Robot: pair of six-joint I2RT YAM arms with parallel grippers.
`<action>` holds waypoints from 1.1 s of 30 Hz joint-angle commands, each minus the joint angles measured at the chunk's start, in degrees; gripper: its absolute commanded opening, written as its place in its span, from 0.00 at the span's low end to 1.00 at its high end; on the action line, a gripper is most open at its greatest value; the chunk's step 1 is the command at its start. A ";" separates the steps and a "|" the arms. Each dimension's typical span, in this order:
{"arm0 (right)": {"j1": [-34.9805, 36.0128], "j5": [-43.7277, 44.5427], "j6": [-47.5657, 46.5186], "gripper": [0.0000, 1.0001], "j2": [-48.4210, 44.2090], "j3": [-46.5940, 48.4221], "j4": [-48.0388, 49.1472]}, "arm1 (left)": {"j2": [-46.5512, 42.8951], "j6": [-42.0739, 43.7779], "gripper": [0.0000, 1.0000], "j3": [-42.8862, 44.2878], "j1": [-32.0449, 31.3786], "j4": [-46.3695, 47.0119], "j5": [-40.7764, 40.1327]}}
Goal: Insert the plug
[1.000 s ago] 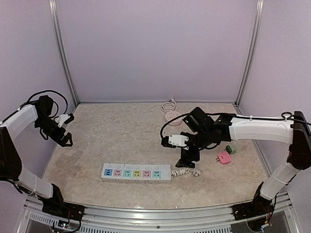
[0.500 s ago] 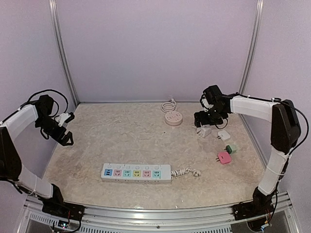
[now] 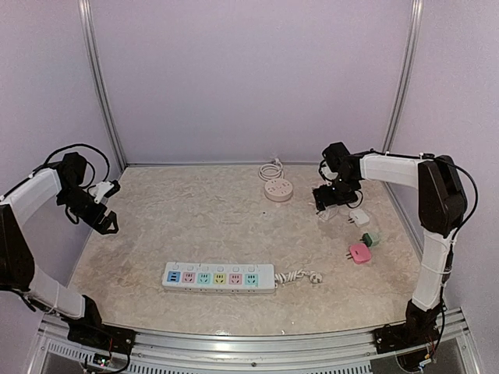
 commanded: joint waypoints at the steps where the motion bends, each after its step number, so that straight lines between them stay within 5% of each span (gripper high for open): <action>1: -1.63 -3.96 -8.87 0.87 1.10 2.97 -2.18 | 0.21 -0.29 0.99 -0.39 -0.42 0.94 -0.16; 5: -3.46 -7.27 -13.22 0.77 1.95 4.53 -4.38 | 0.62 -0.95 0.99 0.19 -0.51 0.48 -0.95; 15: -5.84 -12.73 -19.03 0.80 2.61 4.50 -4.60 | -0.68 -0.83 0.99 1.47 -1.61 -0.59 -1.35; 33: -6.97 -15.69 -21.00 0.57 6.38 3.98 -3.39 | -1.11 -1.23 0.99 1.49 -3.74 -0.85 -2.14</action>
